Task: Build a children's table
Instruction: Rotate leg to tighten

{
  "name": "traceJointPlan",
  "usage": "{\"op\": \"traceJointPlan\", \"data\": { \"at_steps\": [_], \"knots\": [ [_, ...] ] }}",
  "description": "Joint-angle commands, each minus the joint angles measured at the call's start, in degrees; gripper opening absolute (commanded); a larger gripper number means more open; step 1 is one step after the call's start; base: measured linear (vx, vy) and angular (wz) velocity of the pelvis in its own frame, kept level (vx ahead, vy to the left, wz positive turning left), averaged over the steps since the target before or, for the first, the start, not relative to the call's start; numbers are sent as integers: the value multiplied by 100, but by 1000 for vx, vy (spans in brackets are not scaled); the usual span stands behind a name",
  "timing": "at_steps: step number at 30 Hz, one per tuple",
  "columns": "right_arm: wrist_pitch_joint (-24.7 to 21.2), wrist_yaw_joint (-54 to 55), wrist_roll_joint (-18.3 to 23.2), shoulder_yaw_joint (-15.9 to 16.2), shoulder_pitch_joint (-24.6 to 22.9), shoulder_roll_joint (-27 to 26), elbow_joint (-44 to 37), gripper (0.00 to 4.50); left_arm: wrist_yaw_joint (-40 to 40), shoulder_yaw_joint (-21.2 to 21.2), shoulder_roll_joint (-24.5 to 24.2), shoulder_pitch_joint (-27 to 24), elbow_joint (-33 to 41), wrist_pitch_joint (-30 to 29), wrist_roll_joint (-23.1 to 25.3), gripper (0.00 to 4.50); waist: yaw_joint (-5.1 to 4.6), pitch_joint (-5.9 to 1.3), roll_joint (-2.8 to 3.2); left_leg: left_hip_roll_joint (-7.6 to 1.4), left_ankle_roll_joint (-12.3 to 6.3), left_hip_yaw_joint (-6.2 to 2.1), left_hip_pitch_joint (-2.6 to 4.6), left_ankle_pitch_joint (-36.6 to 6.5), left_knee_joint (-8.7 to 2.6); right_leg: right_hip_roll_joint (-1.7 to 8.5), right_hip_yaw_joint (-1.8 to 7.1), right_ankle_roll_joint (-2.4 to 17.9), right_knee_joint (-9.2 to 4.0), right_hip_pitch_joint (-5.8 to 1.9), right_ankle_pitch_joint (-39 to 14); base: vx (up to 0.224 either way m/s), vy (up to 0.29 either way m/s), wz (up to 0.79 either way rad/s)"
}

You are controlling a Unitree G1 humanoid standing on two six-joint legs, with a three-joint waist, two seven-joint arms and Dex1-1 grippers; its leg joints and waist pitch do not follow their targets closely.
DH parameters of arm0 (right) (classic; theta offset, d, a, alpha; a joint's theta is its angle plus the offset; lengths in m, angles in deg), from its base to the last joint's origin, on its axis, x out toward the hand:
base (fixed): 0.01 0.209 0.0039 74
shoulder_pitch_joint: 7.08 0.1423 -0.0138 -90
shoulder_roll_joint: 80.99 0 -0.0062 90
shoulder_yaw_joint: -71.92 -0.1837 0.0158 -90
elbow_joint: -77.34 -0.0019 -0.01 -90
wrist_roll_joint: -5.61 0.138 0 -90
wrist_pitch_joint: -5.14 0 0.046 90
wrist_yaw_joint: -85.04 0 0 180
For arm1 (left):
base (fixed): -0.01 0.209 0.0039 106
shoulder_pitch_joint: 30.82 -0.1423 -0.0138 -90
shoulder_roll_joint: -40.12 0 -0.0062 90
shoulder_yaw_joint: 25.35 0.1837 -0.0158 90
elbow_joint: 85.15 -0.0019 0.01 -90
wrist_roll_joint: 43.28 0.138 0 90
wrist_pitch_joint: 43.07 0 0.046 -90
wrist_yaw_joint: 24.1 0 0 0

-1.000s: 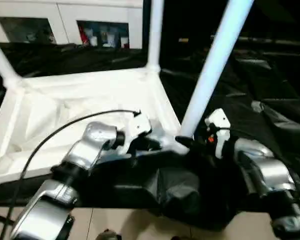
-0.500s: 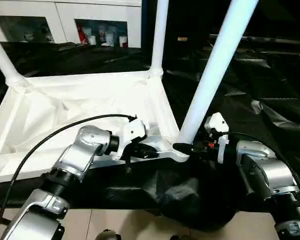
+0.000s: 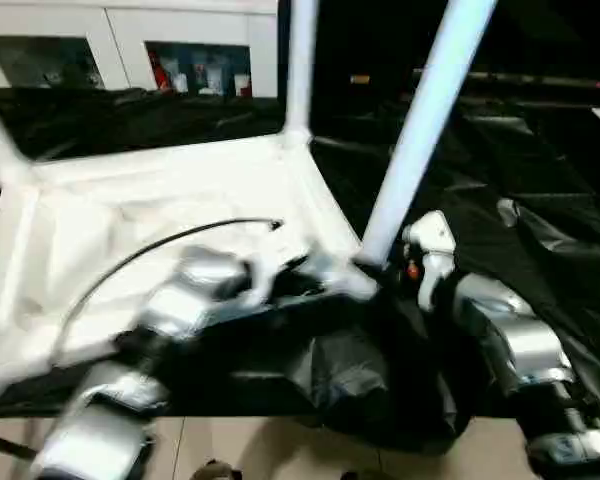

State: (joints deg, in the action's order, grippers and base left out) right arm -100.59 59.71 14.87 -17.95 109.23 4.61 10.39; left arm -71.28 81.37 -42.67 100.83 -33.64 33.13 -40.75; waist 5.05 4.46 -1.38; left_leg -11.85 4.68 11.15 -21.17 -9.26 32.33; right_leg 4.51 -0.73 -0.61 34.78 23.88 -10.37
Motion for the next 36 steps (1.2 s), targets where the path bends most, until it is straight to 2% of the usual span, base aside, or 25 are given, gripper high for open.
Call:
{"op": "traceJointPlan", "data": {
  "at_steps": [1,3,5,6,7,11,12,15,18,20,21,22,24,25,26,27,28,29,30,31,32,33,34,35,36],
  "knots": [
    [-276,859,-143,-216,-102,-144,530,198,864,-268,136,147,-429,-128,85,0,-23,-295,1,-29,128,-31,84,-1659,-367,209,136,919,-515,-178,-1671,0,0,0],
    [-201,1767,-237,-339,104,-540,991,197,1485,-300,606,464,-899,-67,121,0,-28,-282,12,-29,146,-38,85,-1734,-381,206,133,878,-533,-160,-1760,0,0,0],
    [-19,2039,-404,-241,234,-747,1230,197,1563,-205,870,629,-1170,137,205,0,-15,-290,2,-30,150,-69,53,-1714,-399,212,116,788,-516,-204,-1599,0,0,0],
    [-11,2053,-412,-233,244,-766,1246,197,1561,-197,892,640,-1188,154,211,0,-23,-293,3,-30,134,-62,47,-1689,-395,208,119,795,-514,-200,-1488,0,0,0],
    [31,2083,-419,-223,268,-819,1268,197,1517,-158,946,661,-1213,217,230,0,-15,-302,4,-26,71,-56,49,-1594,-384,198,111,829,-489,-224,-1125,0,0,0],
    [238,2094,-364,-306,350,-945,1280,197,1373,-11,977,744,-1415,568,328,0,-13,-286,4,-27,-37,-48,47,-1584,-397,203,107,879,-502,-238,-1031,0,0,0],
    [290,2064,-328,-331,351,-951,1252,253,1336,3,957,741,-1441,632,339,0,-10,-281,6,-28,-41,-48,50,-1625,-402,208,107,863,-514,-232,-1117,0,0,0],
    [490,1969,-222,-416,388,-953,1232,275,1160,31,875,739,-1566,905,373,0,-11,-272,2,-37,-26,-56,64,-1836,-429,227,110,790,-562,-213,-1553,0,0,0],
    [666,1842,-201,-425,387,-895,1168,302,997,16,795,705,-1563,1139,365,0,-16,-292,-10,-45,-44,-62,45,-1788,-437,234,105,765,-569,-232,-1648,0,0,0],
    [686,1567,-199,-322,219,-799,744,302,918,-23,750,674,-1563,1412,342,0,-3,-323,30,-52,-49,-60,40,-1644,-427,233,111,830,-544,-248,-1398,0,0,0],
    [684,1537,-201,-305,190,-783,683,302,911,-27,747,670,-1560,1447,338,0,2,-324,13,-53,-79,-50,32,-1542,-416,233,112,875,-529,-253,-1193,0,0,0],
    [677,1368,-209,-213,-14,-679,275,302,906,-70,740,642,-1546,1672,307,0,6,-327,41,-48,-95,-51,29,-1507,-413,228,111,896,-525,-262,-1134,0,0,0],
    [667,1287,-205,-170,-133,-622,49,302,924,-102,739,629,-1541,1781,285,0,23,-346,10,-47,-190,-45,6,-1291,-382,231,111,950,-480,-299,-779,0,0,0],
    [564,1064,-143,-74,-460,-472,-511,302,949,-203,719,596,-1492,1917,209,0,38,-359,28,-43,-264,-38,-2,-1103,-360,229,110,993,-461,-307,-546,0,0,0],
    [515,967,-122,-25,-609,-402,-755,302,956,-234,696,575,-1444,1954,187,0,61,-353,41,-45,-350,-37,-7,-1011,-346,219,110,1003,-452,-320,-357,0,0,0],
    [515,967,-122,-25,-609,-402,-755,302,956,-234,696,575,-1444,1954,187,0,58,-360,37,-46,-387,-34,-12,-968,-336,221,111,1024,-435,-320,-262,0,0,0],
    [469,816,-116,52,-836,-290,-1079,302,916,-287,665,523,-1351,1993,138,0,37,-365,57,-45,-408,-43,-26,-966,-349,227,94,1080,-429,-316,-286,0,0,0],
    [395,721,-122,102,-1035,-198,-1372,313,823,-331,629,447,-1202,1909,68,45,48,-382,-16,-63,-445,-30,-3,-955,-330,236,98,1124,-428,-308,-289,0,0,0],
    [386,710,-123,108,-1058,-187,-1406,313,812,-336,625,438,-1185,1899,60,45,66,-384,7,-69,-462,-37,-16,-890,-322,237,104,1156,-398,-323,-199,0,0,0],
    [263,588,-51,156,-1266,-107,-1731,313,667,-357,549,312,-925,1775,-16,56,56,-392,32,-67,-534,-27,-26,-810,-310,231,103,1241,-388,-296,-29,0,0,0],
    [89,429,44,221,-1550,-1,-2179,313,485,-383,439,132,-560,1611,-111,57,92,-391,12,-96,-584,-42,-37,-713,-308,242,105,1266,-350,-350,152,0,0,0],
    [4,365,93,246,-1675,39,-2382,313,410,-388,384,41,-382,1539,-146,64,72,-379,34,-88,-670,-24,-42,-648,-289,209,105,1305,-332,-293,358,0,0,0],
    [-73,227,149,344,-1776,95,-2563,313,338,-448,253,-150,-5,1382,-241,77,72,-384,31,-81,-684,-28,-49,-638,-286,210,97,1302,-332,-297,371,0,0,0],
    [-73,227,149,344,-1776,95,-2563,313,338,-448,253,-150,-5,1382,-241,90,56,-379,31,-89,-663,-31,-61,-691,-288,218,95,1324,-324,-302,346,0,0,0],
    [-89,138,156,428,-1825,127,-2655,313,265,-512,125,-339,359,1225,-344,90,39,-372,45,-79,-646,-17,-53,-741,-282,208,97,1328,-339,-274,278,0,0,0]
  ]
}}
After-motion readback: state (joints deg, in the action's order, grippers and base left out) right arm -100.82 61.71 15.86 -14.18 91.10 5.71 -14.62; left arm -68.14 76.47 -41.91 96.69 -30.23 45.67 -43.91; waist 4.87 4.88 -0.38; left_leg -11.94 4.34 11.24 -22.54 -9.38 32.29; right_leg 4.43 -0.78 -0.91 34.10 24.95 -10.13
